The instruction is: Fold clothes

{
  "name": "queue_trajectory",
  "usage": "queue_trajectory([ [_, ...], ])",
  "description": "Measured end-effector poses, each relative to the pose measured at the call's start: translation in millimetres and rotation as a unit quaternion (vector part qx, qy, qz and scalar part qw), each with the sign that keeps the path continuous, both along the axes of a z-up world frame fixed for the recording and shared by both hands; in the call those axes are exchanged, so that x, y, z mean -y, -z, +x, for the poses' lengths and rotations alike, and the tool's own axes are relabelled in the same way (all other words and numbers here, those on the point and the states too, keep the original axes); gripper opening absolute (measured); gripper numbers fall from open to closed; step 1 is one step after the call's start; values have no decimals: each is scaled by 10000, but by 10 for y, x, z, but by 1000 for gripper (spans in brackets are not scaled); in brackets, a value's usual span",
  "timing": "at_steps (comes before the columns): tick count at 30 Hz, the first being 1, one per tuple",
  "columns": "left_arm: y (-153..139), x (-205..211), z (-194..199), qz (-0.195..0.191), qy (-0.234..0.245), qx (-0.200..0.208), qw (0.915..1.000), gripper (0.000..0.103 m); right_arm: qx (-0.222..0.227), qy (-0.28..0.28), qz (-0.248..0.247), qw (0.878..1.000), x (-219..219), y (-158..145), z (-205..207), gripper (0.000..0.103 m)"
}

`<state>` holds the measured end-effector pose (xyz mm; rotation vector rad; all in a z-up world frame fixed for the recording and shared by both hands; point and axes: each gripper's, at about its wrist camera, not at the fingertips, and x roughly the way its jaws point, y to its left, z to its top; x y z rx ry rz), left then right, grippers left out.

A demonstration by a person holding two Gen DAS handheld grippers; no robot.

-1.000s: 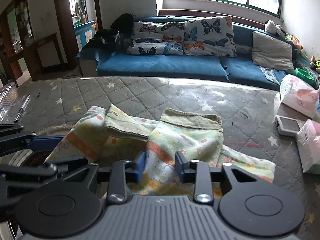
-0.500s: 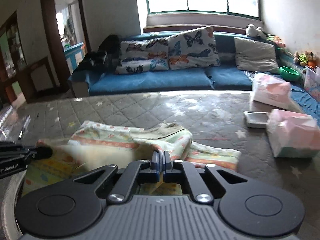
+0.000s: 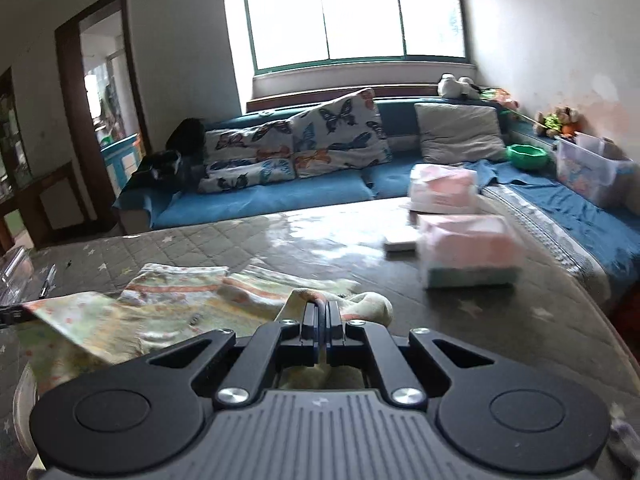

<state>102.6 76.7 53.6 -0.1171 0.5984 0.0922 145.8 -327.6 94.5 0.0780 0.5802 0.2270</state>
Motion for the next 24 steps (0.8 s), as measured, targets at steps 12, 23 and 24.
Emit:
queue_trajectory([
  [12,51,-431,-1105,-564,-839,-8,9949,1,-406,630,273,9968,552,325,-575,3],
  [23,283,-452,-1336,-689,-895,-550,9921,17,-950,679,-224,9929,630,619,-784,42],
  [24,283,-437,-1341,-649,-890,-550,9924,20,-902,629,-333,9934,604,601,-795,47],
])
